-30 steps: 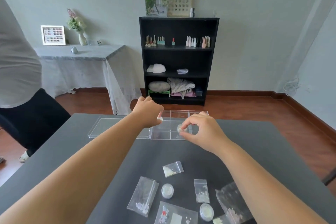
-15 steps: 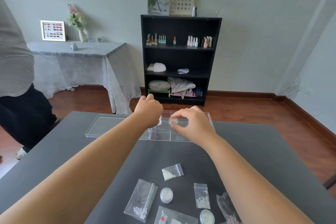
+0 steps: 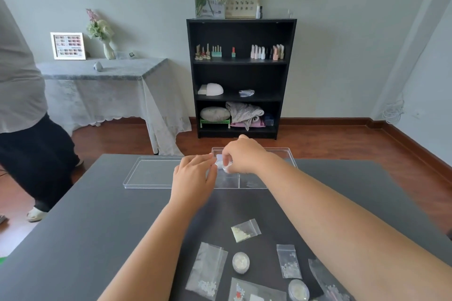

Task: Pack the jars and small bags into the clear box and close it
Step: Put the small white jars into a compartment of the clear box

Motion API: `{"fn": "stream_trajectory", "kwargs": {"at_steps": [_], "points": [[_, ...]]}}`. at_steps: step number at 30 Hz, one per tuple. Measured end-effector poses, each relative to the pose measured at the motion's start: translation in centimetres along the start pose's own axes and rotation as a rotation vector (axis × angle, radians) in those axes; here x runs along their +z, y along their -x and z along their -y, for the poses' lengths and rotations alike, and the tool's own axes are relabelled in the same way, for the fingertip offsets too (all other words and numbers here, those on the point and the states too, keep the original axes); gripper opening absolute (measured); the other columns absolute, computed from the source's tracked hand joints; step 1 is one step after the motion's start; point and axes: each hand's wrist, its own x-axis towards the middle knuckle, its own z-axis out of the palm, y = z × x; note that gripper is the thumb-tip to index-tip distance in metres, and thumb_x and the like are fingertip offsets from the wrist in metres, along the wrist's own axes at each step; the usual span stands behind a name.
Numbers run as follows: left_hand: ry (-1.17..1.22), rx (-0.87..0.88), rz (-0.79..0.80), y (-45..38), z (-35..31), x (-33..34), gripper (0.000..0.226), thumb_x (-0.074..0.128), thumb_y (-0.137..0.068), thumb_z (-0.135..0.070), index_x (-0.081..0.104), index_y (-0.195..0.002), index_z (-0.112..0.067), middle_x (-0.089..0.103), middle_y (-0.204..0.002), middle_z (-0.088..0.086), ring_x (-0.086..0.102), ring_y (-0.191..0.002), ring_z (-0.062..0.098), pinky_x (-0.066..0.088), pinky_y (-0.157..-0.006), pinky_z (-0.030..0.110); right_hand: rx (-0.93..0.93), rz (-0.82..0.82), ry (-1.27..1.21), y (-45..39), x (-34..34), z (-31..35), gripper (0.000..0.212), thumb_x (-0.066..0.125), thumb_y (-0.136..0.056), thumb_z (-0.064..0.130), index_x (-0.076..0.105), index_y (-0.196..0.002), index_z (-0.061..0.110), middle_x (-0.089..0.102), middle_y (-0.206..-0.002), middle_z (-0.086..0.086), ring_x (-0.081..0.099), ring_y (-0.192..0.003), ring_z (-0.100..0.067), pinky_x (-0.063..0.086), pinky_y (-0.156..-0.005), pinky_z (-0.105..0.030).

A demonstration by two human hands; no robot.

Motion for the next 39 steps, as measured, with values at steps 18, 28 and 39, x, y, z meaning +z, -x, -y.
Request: {"fn": "stream_trajectory", "kwargs": {"at_steps": [18, 28, 39], "points": [[0.088, -0.059, 0.065, 0.4, 0.5, 0.2, 0.036, 0.041, -0.098, -0.044, 0.059, -0.128, -0.036, 0.053, -0.137, -0.020, 0.039, -0.129, 0.018, 0.033, -0.101, 0.041, 0.069, -0.100, 0.230, -1.6, 1.3, 0.6, 0.014, 0.064, -0.086, 0.018, 0.075, -0.096, 0.019, 0.066, -0.099, -0.005, 0.053, -0.095, -0.023, 0.046, -0.075, -0.033], [0.174, 0.048, -0.007, 1.7, -0.3, -2.6, 0.032, 0.049, -0.096, -0.041, 0.062, -0.125, -0.036, 0.050, -0.143, -0.009, 0.038, -0.133, 0.020, 0.030, -0.104, 0.043, -0.025, -0.308, -0.188, 4.2, -1.3, -0.5, 0.018, 0.067, -0.086, 0.032, 0.074, -0.102, 0.033, 0.054, -0.099, 0.008, 0.046, -0.100, -0.013, 0.038, -0.082, -0.030], [0.247, 0.390, 0.453, 10.2, -2.6, -6.9, 0.029, 0.054, -0.087, -0.055, 0.069, -0.108, -0.041, 0.064, -0.103, -0.023, 0.053, -0.097, -0.003, 0.045, -0.090, 0.033, 0.021, 0.067, -0.449, 20.2, -1.6, -1.7, 0.011, 0.079, -0.073, 0.040, 0.073, -0.082, 0.043, 0.068, -0.083, 0.021, 0.062, -0.080, 0.000, 0.052, -0.076, -0.025]]}}
